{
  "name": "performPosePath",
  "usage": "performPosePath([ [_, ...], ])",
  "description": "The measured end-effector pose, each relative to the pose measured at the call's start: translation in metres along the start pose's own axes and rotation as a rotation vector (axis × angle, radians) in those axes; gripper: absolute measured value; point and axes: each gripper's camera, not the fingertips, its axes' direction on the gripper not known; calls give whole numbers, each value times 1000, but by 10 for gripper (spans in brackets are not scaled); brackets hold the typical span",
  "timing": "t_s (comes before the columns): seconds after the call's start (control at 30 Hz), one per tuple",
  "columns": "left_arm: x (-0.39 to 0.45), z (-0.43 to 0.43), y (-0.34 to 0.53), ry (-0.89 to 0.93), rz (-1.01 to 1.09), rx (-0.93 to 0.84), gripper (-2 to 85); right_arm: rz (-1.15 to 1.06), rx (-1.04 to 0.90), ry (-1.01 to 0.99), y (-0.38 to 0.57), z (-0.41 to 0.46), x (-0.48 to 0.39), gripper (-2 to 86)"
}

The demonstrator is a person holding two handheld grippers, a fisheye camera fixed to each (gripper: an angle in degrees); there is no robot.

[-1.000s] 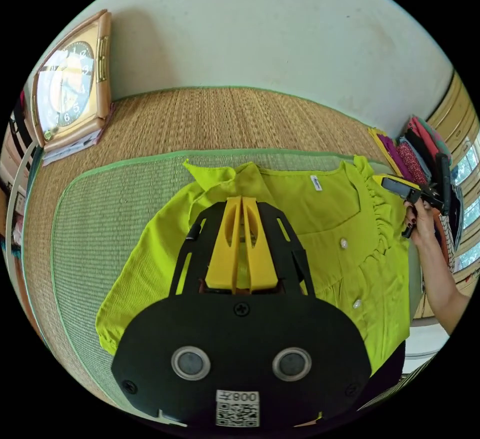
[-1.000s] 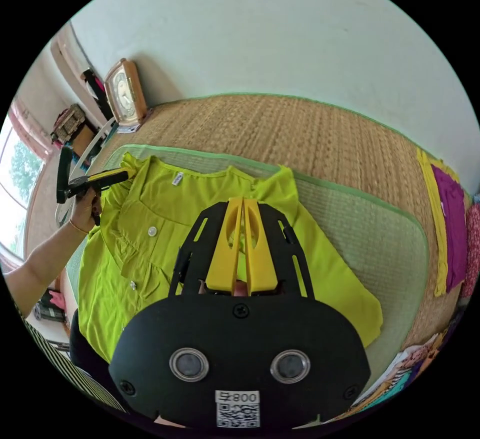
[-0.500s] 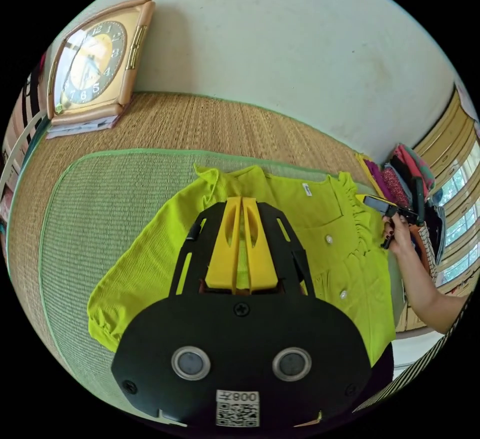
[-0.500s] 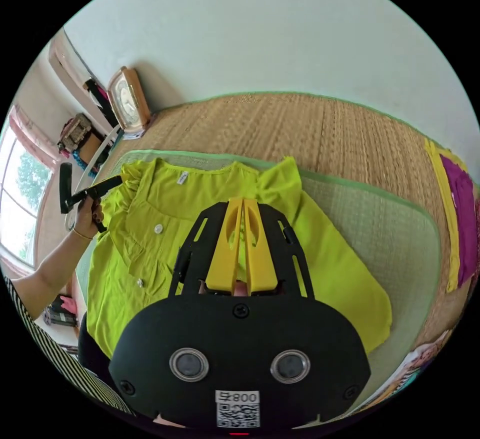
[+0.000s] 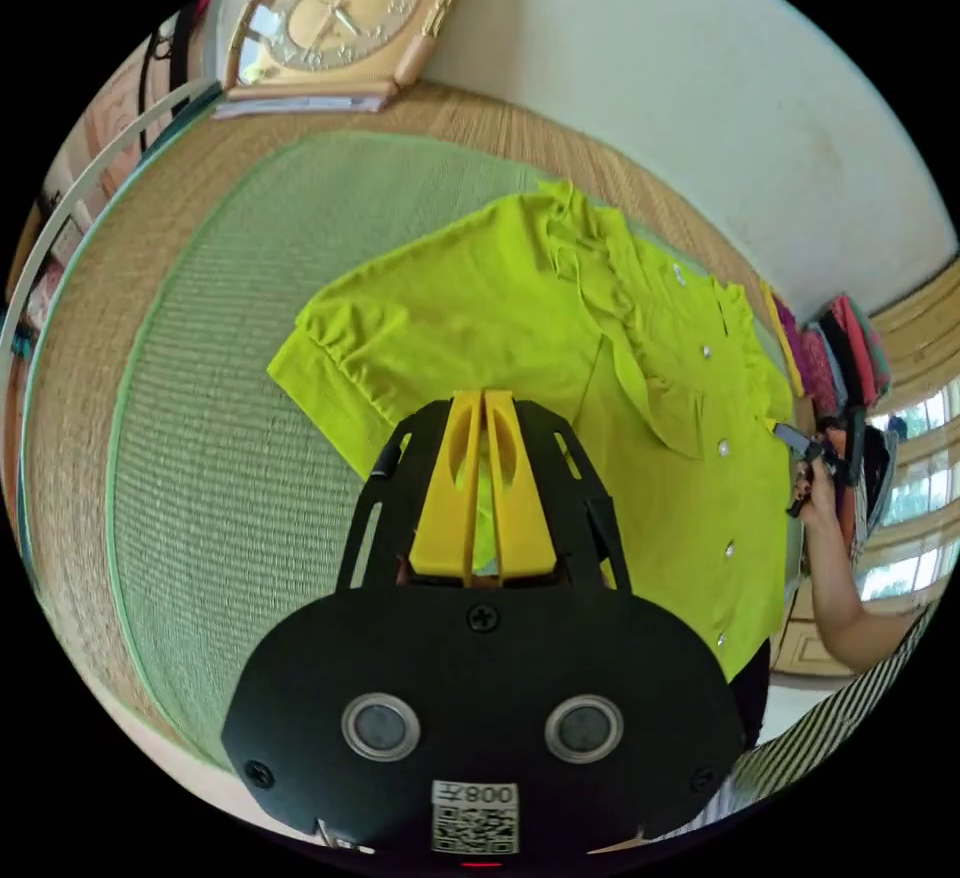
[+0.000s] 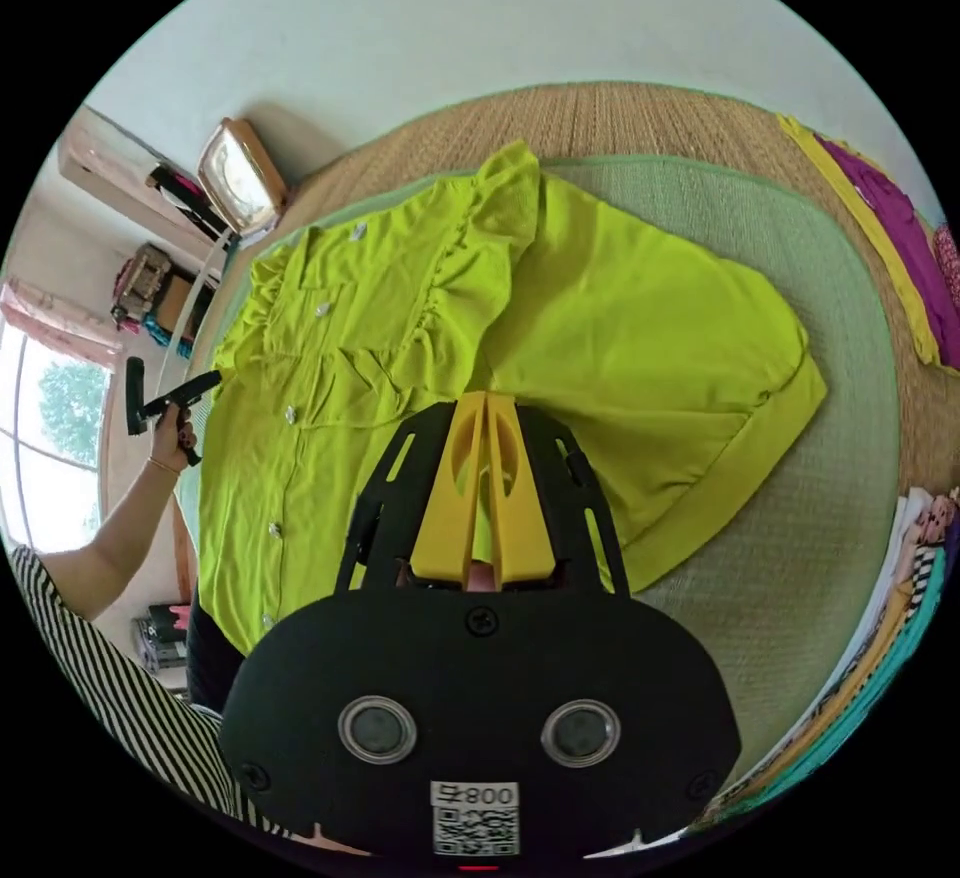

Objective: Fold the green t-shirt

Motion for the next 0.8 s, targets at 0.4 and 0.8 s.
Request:
performPosePath([
  [0.4,-13,4,121,152,78,-128,2,-47,-37,35,99,-77,-55,1],
  [0.8,-84,8,190,177,-51,-156,46,57,-170,113,166,-99,-53,10],
])
